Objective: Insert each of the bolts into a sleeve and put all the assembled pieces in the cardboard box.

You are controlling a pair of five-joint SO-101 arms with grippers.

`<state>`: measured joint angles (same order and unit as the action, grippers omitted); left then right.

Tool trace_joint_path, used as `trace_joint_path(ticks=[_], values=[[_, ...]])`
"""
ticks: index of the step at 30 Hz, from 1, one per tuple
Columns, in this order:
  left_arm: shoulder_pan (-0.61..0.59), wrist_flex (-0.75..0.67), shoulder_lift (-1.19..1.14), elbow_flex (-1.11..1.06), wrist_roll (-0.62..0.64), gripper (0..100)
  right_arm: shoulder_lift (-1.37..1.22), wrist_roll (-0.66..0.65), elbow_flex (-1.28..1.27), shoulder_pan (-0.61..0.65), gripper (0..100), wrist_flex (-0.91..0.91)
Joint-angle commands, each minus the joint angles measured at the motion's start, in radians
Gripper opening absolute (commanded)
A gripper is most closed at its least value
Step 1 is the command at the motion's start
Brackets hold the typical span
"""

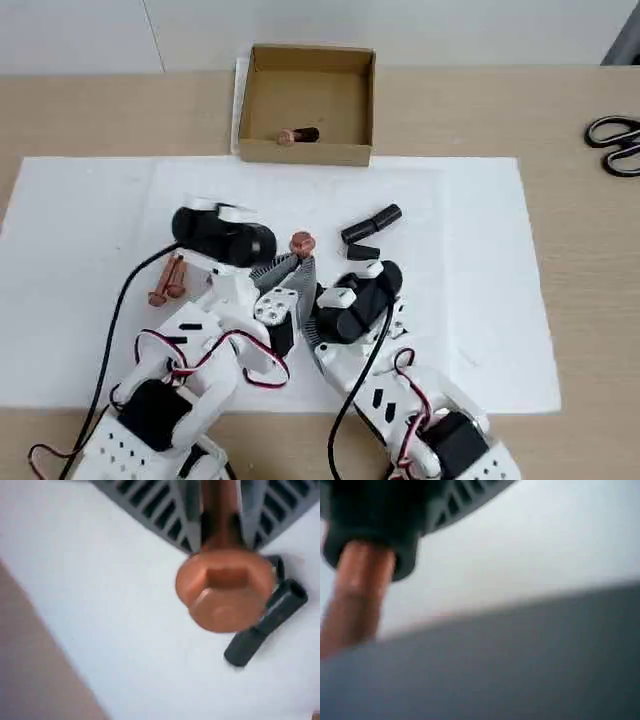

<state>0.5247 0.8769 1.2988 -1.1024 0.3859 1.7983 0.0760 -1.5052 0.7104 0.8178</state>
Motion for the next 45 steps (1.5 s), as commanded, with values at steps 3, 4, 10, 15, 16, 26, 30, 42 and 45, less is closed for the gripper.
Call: trace_joint_path(ticks=[3, 4, 10, 15, 16, 26, 30, 42, 45], values=[[-0.003, 0.064, 0.003, 0.01, -0.052, 1, 0.015, 0.006, 0.017, 0.002, 0.4, -0.03], [-0.003, 0.066, 0.003, 0.007, -0.052, 1, 0.015, 0.006, 0.017, 0.002, 0.4, -0.03], [0.014, 0.104, -0.003, 0.004, -0.063, 1, 0.015, 0.006, 0.015, 0.002, 0.4, -0.03], [0.023, 0.127, -0.003, 0.004, -0.107, 1, 0.015, 0.006, 0.014, 0.002, 0.4, -0.03], [0.023, 0.127, -0.003, 0.004, -0.118, 1, 0.015, 0.006, 0.014, 0.002, 0.4, -0.03], [0.017, 0.245, 0.003, 0.113, -0.133, 14, 0.015, 0.006, 0.011, 0.002, 0.4, -0.03], [-0.015, 0.316, 0.002, 0.219, -0.14, 14, 0.015, 0.006, 0.011, 0.001, 0.4, -0.03], [-0.35, 0.462, 0.003, 0.321, -0.402, 14, 0.013, 0.005, 0.017, -0.179, 0.4, -0.019], [-0.436, 0.473, -0.002, 0.309, -0.43, 14, 0.012, 0.003, 0.023, -0.354, 0.4, 0.022]])
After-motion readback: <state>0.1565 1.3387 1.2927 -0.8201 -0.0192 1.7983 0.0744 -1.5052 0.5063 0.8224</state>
